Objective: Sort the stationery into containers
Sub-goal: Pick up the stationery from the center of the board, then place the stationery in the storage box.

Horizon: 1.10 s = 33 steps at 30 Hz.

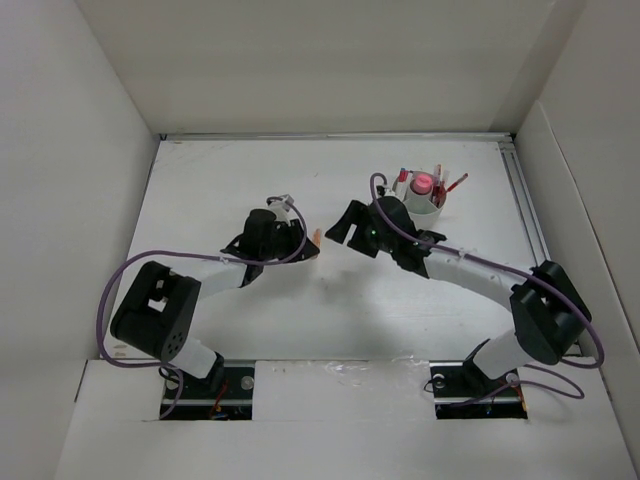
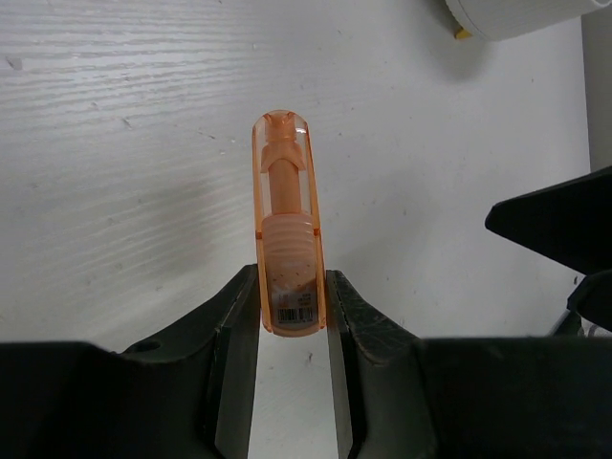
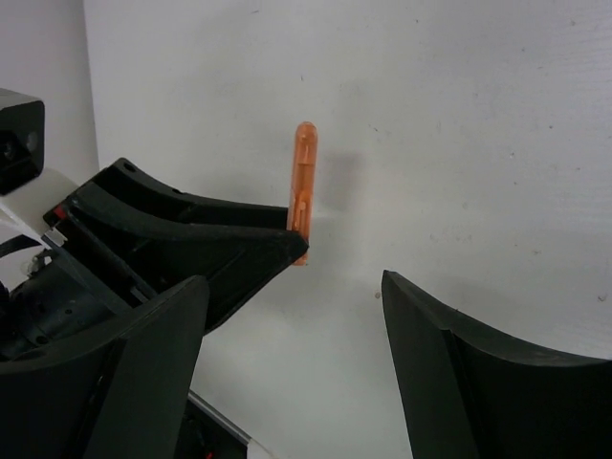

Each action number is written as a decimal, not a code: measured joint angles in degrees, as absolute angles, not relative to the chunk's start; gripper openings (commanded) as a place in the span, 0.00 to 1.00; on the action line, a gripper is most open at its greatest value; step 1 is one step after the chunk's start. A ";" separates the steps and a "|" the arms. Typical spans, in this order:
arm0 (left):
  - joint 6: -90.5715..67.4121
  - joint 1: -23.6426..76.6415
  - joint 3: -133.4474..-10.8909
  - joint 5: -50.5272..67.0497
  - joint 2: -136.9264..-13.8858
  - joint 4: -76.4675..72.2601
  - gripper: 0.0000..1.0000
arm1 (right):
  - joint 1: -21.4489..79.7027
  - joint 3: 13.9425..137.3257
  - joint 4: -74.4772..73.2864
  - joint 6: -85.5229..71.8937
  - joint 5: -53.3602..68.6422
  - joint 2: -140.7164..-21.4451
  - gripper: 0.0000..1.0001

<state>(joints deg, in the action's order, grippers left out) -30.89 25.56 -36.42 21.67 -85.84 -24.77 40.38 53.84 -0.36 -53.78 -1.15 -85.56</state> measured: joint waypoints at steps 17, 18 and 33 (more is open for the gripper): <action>-30.61 29.34 -36.45 24.14 -86.30 -27.18 0.16 | 36.01 53.84 1.54 -53.76 2.70 -86.06 0.84; -30.50 30.04 -36.45 24.23 -86.30 -27.24 0.16 | 35.90 53.84 1.89 -53.76 3.20 -86.06 0.84; -30.20 34.50 -36.77 24.18 -84.23 -27.22 0.18 | 33.52 51.57 4.62 -54.81 5.74 -86.72 0.67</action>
<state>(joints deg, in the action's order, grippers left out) -30.20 34.50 -36.77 24.18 -84.23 -27.22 33.52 51.57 4.62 -54.81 5.74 -86.72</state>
